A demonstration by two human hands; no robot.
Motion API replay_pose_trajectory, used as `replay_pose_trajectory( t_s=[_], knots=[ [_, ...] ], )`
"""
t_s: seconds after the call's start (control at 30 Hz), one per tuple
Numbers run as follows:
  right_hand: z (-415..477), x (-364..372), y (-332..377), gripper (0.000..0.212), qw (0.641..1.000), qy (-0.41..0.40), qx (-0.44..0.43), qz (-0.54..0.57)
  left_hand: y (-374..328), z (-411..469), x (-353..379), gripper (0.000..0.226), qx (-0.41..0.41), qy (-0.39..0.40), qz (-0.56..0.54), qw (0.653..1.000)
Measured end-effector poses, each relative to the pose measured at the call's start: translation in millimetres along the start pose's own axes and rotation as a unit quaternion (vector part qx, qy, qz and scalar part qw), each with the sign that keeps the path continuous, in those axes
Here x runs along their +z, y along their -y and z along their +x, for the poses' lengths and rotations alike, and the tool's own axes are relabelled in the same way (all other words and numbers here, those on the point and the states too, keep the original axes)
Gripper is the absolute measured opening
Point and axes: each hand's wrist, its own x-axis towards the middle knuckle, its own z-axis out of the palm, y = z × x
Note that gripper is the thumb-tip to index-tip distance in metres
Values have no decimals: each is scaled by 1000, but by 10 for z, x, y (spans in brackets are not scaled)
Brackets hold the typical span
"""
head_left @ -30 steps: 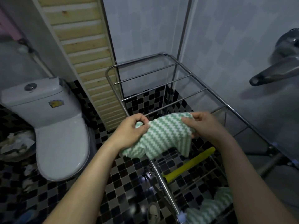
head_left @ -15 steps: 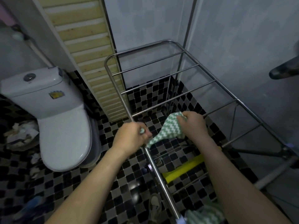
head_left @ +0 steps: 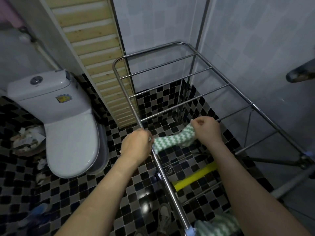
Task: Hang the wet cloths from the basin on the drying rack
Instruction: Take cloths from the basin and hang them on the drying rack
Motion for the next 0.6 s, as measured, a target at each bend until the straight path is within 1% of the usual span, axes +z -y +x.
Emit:
replay_pose_trajectory(
  t_s=[0.07, 0.17, 0.23, 0.4, 0.5, 0.6],
  knots=[
    [5, -10, -28, 22, 1000, 8, 6, 17, -10, -25, 28, 18, 8, 5, -16, 1000],
    [37, -65, -76, 31, 998, 49, 15, 40, -39, -88, 52, 21, 9, 58, -72, 996],
    [76, -117, -103, 32, 997, 73, 15, 26, -56, -117, 65, 23, 6, 75, -71, 995],
    [147, -172, -77, 31, 997, 37, -33, -61, -98, -156, 50, 20, 15, 41, -26, 999],
    [136, -147, -90, 27, 994, 18, -54, -98, -117, -160, 18, 19, 8, 52, -20, 998],
    [131, -119, -131, 16, 988, -10, -71, -136, -108, -150, -1, 20, -9, 73, -30, 997]
  ],
)
